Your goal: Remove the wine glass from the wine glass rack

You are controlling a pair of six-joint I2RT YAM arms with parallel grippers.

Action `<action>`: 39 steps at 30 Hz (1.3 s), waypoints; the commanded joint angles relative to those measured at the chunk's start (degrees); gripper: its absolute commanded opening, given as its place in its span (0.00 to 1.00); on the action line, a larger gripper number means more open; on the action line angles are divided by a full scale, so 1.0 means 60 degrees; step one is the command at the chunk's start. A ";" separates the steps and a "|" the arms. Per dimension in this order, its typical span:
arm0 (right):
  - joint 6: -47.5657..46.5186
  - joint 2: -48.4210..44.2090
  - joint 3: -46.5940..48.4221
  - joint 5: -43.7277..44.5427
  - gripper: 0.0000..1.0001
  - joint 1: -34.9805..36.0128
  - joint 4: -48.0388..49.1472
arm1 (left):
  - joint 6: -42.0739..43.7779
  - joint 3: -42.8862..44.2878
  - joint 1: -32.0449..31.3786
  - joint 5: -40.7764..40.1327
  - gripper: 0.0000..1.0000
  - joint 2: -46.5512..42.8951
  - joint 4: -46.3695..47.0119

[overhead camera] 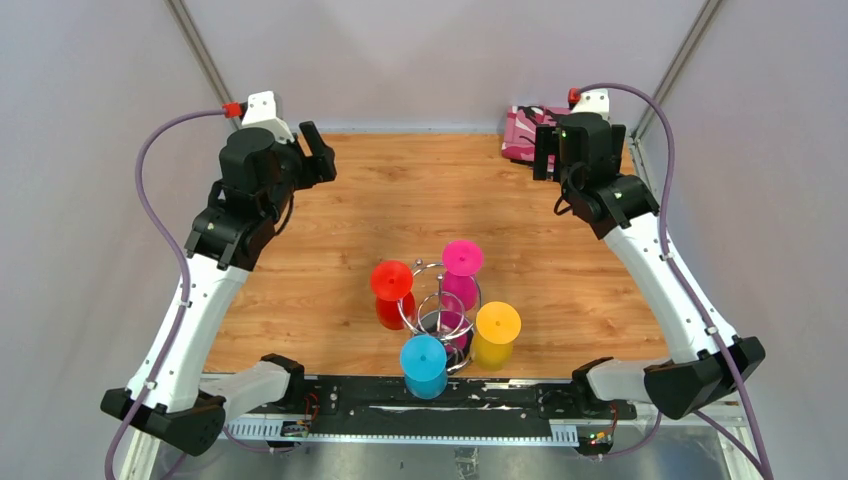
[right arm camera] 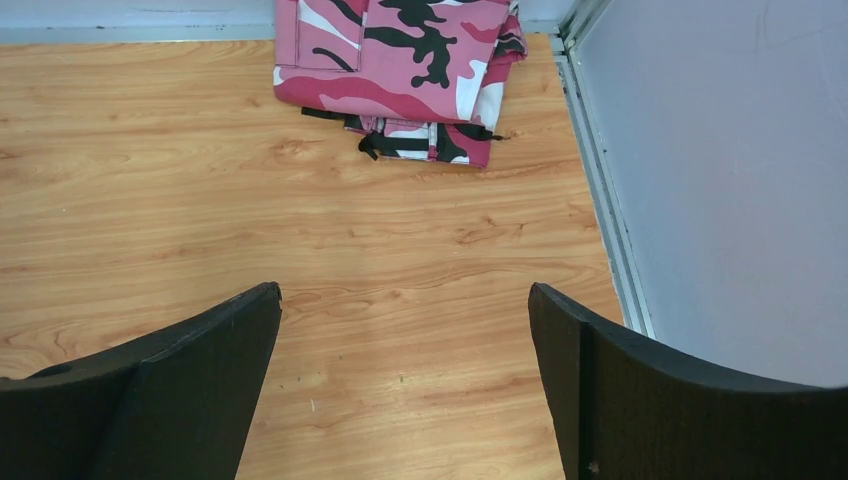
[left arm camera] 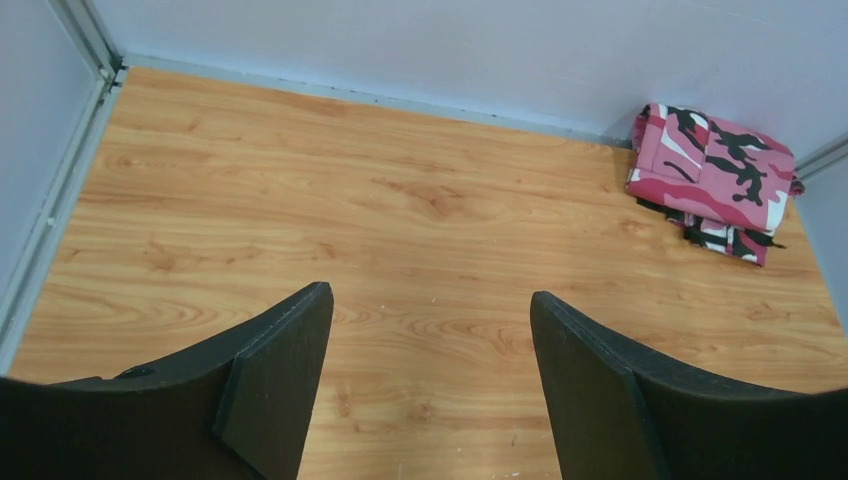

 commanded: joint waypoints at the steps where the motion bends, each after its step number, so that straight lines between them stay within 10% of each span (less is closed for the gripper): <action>1: -0.0082 -0.0034 -0.0030 0.0222 1.00 0.0140 0.0060 | 0.0128 -0.0102 -0.0059 -0.0181 0.79 0.0051 0.0161; 18: 0.0315 -0.0610 -0.0483 -0.0053 0.95 0.0771 0.0061 | 0.0206 -0.0307 -0.0059 -0.0619 0.92 0.0450 0.0130; 39: -0.0210 -0.0788 0.0472 0.1631 0.63 0.6886 -0.1340 | -0.0041 -0.1184 -0.0059 -0.0557 0.93 -0.0926 0.0032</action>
